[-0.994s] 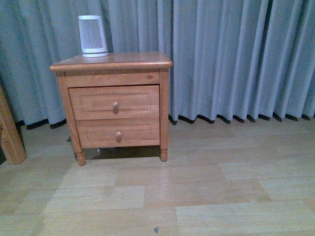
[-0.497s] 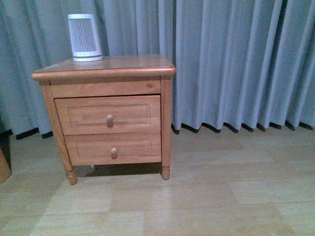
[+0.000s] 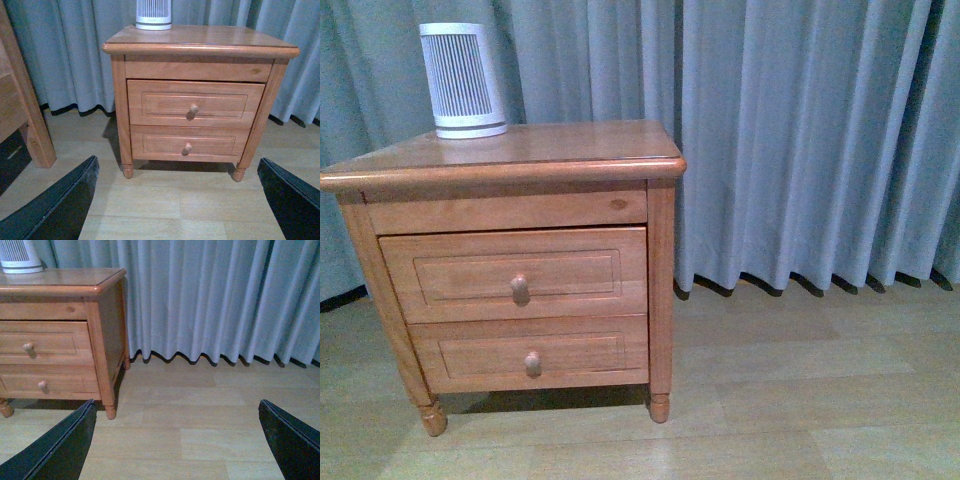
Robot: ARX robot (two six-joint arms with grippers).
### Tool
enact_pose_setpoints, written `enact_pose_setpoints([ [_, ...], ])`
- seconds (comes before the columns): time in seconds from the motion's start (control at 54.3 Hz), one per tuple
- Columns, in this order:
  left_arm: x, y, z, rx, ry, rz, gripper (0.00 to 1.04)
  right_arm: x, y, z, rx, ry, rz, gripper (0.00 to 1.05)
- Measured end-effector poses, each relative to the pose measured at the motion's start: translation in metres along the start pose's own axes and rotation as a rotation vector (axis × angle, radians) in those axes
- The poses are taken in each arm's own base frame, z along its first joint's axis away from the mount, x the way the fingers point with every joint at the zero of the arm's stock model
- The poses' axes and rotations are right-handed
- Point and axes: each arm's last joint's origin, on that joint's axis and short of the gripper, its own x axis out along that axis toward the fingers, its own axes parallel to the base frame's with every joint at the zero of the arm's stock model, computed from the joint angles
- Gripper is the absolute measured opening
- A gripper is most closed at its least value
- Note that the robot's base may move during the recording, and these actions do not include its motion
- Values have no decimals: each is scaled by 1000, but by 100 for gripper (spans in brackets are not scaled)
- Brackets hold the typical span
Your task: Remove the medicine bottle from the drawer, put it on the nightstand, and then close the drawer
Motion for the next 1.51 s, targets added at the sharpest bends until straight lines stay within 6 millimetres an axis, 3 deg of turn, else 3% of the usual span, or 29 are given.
enact_pose_setpoints([
  [0.092, 2, -1, 2, -78, 134, -104, 98, 0, 0, 0, 0, 0, 0, 98],
  [0.166, 20, -3, 25, -162, 208, -193, 98, 0, 0, 0, 0, 0, 0, 98],
  [0.331, 87, -12, 97, -169, 59, -235, 98, 0, 0, 0, 0, 0, 0, 98],
  [0.442, 137, -22, 109, -171, 31, -264, 98, 0, 0, 0, 0, 0, 0, 98],
  [0.552, 195, -36, 88, -168, 74, -285, 98, 0, 0, 0, 0, 0, 0, 98],
  [0.699, 263, -43, 29, -158, 213, -209, 98, 0, 0, 0, 0, 0, 0, 98],
  [0.92, 325, -48, -56, -139, 381, -138, 98, 0, 0, 0, 0, 0, 0, 98],
  [1.215, 379, -48, -89, -138, 367, -120, 98, 0, 0, 0, 0, 0, 0, 98],
  [1.509, 402, -52, -99, -113, 336, -140, 98, 0, 0, 0, 0, 0, 0, 98],
])
